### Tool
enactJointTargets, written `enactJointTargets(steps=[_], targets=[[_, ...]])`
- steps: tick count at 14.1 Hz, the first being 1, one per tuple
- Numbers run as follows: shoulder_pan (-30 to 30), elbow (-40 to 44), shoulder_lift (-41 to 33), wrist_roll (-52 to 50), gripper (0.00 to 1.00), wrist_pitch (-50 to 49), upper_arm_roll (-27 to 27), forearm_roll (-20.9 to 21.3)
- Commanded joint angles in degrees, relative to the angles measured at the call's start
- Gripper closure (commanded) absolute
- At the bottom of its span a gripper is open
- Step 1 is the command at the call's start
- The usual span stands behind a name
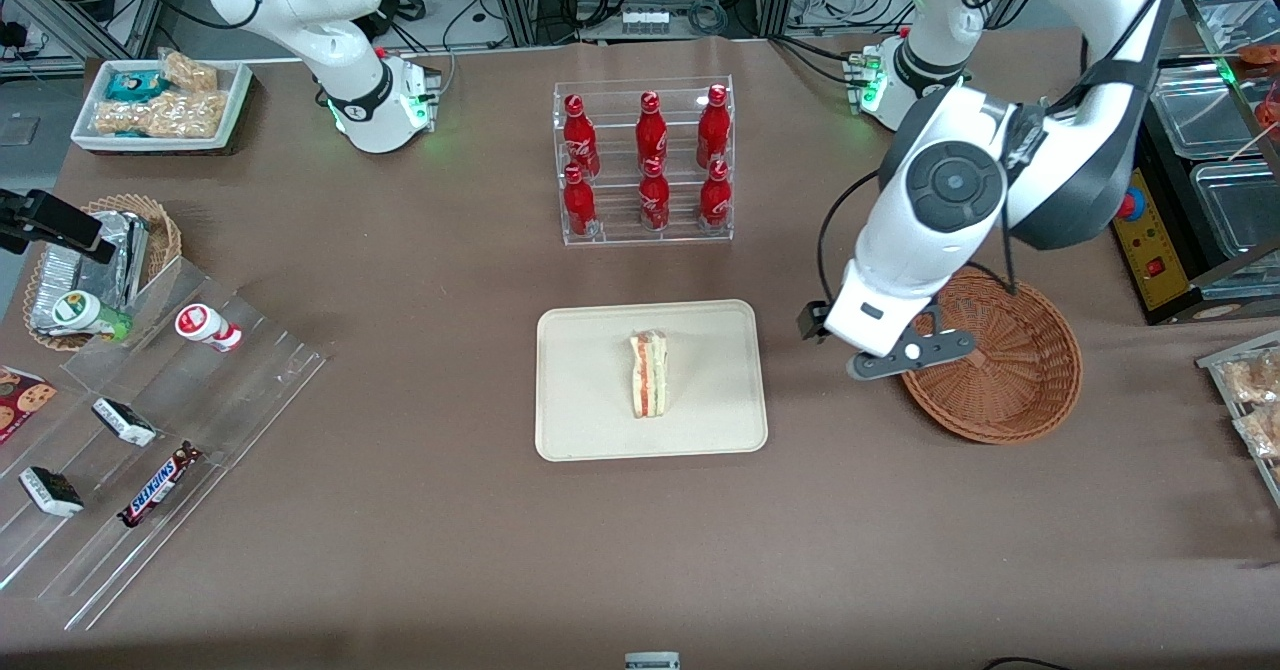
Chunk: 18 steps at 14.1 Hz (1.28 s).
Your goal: Place sandwich from basket to tray
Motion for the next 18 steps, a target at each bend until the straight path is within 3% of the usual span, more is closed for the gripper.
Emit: enactJointTargets(steps=[1,2,10,14,16,18], targets=[[3.07,-7.11,-7.00,4.86,0.00,0.54,-0.14,-1.26],[3.78,-8.61,-8.67,7.40,0.00,0.63,0.29,-1.43],[-7.20,-10.47,-17.47,33.41,0.00,-5.42,26.03,-10.30],[-8.35,-0.83,-17.04,45.81,0.00,-15.00,31.84,-11.97],[-8.35,3.22,-16.08,48.20,0.00,-16.85,33.69,-14.52],[-8.17,4.12,-15.81,48.21,0.00,-17.65,33.61,-14.27]])
